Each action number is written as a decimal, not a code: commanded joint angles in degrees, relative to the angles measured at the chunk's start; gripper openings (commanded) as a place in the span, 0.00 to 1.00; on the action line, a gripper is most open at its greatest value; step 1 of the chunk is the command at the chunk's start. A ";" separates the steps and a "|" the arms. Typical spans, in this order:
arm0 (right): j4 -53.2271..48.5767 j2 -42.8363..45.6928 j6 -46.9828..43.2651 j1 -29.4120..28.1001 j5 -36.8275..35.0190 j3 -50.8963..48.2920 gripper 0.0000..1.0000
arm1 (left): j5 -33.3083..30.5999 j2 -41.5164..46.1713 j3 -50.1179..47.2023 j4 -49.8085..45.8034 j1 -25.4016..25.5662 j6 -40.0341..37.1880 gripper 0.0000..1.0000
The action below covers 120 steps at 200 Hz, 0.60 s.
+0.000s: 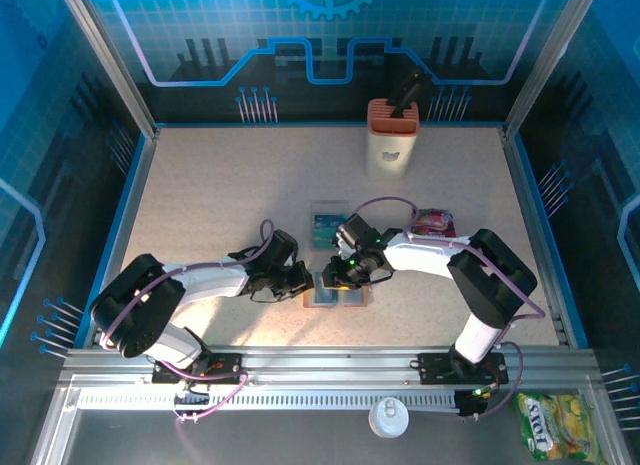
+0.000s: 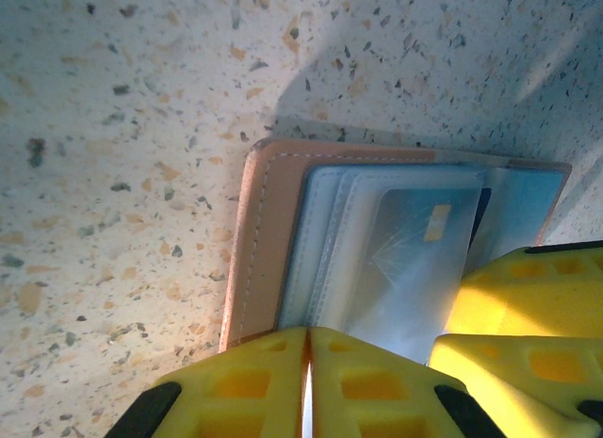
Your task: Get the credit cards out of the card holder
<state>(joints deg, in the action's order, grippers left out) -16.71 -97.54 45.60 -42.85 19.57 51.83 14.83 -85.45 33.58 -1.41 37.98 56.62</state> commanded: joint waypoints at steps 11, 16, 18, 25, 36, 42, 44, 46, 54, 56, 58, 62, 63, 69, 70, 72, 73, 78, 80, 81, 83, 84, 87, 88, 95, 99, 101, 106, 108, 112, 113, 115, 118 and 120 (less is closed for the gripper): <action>-4.18 0.81 -1.76 -0.58 -2.78 1.23 0.32 | -0.43 0.46 -1.68 -3.21 -0.28 -0.01 0.11; -4.32 0.90 -1.90 -0.62 -2.87 1.32 0.32 | -0.44 0.46 -1.68 -3.17 -0.30 0.03 0.11; -4.41 0.96 -1.92 -0.56 -2.96 1.33 0.32 | -0.47 0.53 -1.68 -3.16 -0.28 -0.01 0.11; -4.71 1.07 -2.05 -0.56 -3.19 1.37 0.32 | -0.53 0.65 -1.60 -3.29 -0.30 0.00 0.11; -5.06 1.20 -2.23 -0.56 -3.44 1.52 0.32 | -0.61 0.72 -1.57 -3.42 -0.27 -0.07 0.11; -5.17 1.23 -2.25 -0.57 -3.57 1.53 0.32 | -0.60 0.83 -1.50 -3.55 -0.27 -0.10 0.11; -5.17 1.21 -2.27 -0.52 -3.53 1.47 0.32 | -0.62 0.82 -1.50 -3.59 -0.32 -0.10 0.11; -5.24 1.28 -2.27 -0.51 -3.50 1.57 0.32 | -0.60 0.92 -1.50 -3.53 -0.33 -0.11 0.11; -5.22 1.38 -2.32 -0.56 -3.43 1.54 0.32 | -0.66 1.01 -1.41 -3.66 -0.27 -0.11 0.11; -5.25 1.45 -2.29 -0.57 -3.36 1.52 0.32 | -0.67 1.12 -1.41 -3.68 -0.27 -0.11 0.11; -5.26 1.49 -2.28 -0.52 -3.39 1.52 0.32 | -0.74 1.09 -1.41 -3.69 -0.29 -0.11 0.11; -5.34 1.55 -2.30 -0.53 -3.35 1.52 0.32 | -0.75 1.28 -1.34 -3.78 -0.32 -0.11 0.11; -5.35 1.56 -2.29 -0.55 -3.33 1.52 0.32 | -0.80 1.31 -1.33 -3.82 -0.29 -0.11 0.11; -5.34 1.71 -2.27 -0.57 -3.46 1.45 0.32 | -0.92 1.57 -1.20 -3.95 -0.29 -0.10 0.11; -5.35 1.72 -2.27 -0.57 -3.43 1.48 0.32 | -0.89 1.58 -1.17 -4.00 -0.33 -0.11 0.11; -5.35 1.73 -2.27 -0.57 -3.43 1.51 0.32 | -0.97 1.66 -1.11 -4.03 -0.33 -0.11 0.11; -5.39 1.73 -2.32 -0.57 -3.42 1.51 0.32 | -0.96 1.72 -1.09 -4.08 -0.30 -0.11 0.11; -5.43 1.89 -2.28 -0.56 -3.49 1.50 0.32 | -1.08 2.01 -0.89 -4.20 -0.29 -0.11 0.11; -5.35 1.95 -2.30 -0.54 -3.44 1.51 0.32 | -1.13 2.06 -0.82 -4.30 -0.28 -0.11 0.11; -5.35 1.97 -2.29 -0.51 -3.47 1.47 0.32 | -1.12 2.14 -0.81 -4.35 -0.32 -0.11 0.11; -5.35 1.99 -2.28 -0.49 -3.48 1.50 0.32 | -1.12 2.31 -0.72 -4.34 -0.30 -0.06 0.11; -5.35 2.04 -2.32 -0.44 -3.40 1.47 0.32 | -1.12 2.35 -0.71 -4.36 -0.29 -0.13 0.11; -5.27 2.15 -2.32 -0.47 -3.28 1.51 0.32 | -1.19 2.44 -0.56 -4.40 -0.27 -0.19 0.11; -5.22 2.21 -2.30 -0.48 -3.25 1.47 0.32 | -1.20 2.51 -0.55 -4.44 -0.27 -0.19 0.11; -4.89 2.42 -2.27 -0.48 -2.91 1.38 0.32 | -1.18 2.85 -0.20 -4.69 -0.29 -0.23 0.11; -4.75 2.59 -2.32 -0.48 -2.80 1.34 0.32 | -1.13 2.95 -0.04 -4.81 -0.27 -0.36 0.12; -4.67 2.72 -2.29 -0.48 -2.79 1.34 0.32 | -1.12 3.04 0.09 -4.89 -0.27 -0.37 0.12; -4.60 2.98 -2.32 -0.51 -2.76 1.34 0.32 | -1.11 3.23 0.37 -5.10 -0.32 -0.46 0.12; -4.57 3.15 -2.35 -0.44 -2.78 1.30 0.32 | -1.05 3.26 0.48 -5.14 -0.33 -0.53 0.12; -4.63 3.33 -2.37 -0.48 -2.79 1.34 0.32 | -1.00 3.44 0.71 -5.29 -0.33 -0.74 0.12; -4.64 3.37 -2.37 -0.43 -2.83 1.34 0.32 | -0.97 3.49 0.75 -5.32 -0.30 -0.77 0.11; -4.65 3.46 -2.41 -0.45 -2.80 1.34 0.33 | -0.99 3.57 0.84 -5.31 -0.28 -0.87 0.12; -4.69 3.62 -2.37 -0.48 -2.93 1.34 0.33 | -0.97 3.68 0.94 -5.36 -0.32 -0.92 0.12; -4.72 3.70 -2.36 -0.46 -2.95 1.34 0.32 | -0.99 3.77 1.02 -5.40 -0.28 -1.03 0.12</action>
<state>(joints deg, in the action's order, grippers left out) -20.12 -96.25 43.90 -42.85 17.04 52.51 14.41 -83.64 33.58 -4.01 37.98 56.58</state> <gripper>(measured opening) 0.324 0.115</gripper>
